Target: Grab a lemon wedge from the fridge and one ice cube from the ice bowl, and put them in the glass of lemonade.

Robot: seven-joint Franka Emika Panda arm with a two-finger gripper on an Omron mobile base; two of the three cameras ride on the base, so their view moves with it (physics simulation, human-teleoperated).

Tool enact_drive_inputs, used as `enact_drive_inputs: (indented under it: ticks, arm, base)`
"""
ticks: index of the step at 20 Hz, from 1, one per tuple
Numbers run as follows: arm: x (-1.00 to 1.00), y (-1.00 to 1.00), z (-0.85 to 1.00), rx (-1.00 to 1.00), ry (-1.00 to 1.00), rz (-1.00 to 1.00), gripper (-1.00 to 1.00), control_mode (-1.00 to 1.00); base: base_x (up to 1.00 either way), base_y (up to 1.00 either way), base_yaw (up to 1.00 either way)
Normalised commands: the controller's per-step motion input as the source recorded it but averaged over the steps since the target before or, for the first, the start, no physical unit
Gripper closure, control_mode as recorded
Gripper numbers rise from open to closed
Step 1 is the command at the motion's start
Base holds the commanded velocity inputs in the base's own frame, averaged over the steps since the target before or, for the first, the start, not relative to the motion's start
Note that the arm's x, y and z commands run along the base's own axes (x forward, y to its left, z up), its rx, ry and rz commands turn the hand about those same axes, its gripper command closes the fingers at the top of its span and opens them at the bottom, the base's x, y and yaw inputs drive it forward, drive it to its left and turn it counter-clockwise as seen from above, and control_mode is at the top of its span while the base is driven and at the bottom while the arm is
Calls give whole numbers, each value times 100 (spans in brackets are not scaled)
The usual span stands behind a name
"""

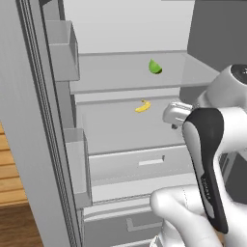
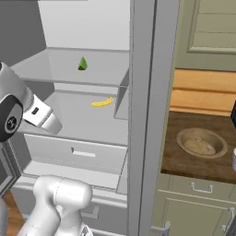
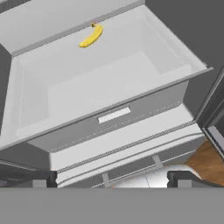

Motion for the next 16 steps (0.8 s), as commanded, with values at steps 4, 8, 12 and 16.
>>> enact_drive_inputs:
  ticks: [4,8,12,16]
  arm:
    - [-18,0,8,7,-27,-5,-100,-100]
    - [-9,0,59,4,-6,0,-100,-100]
    - [-3,0,100,-1,-2,9,-100,-100]
    - [0,0,100,-4,0,14,-100,-100]
  base:
    - [0,0,0]
    - [0,0,0]
    - [0,0,0]
    - [0,0,0]
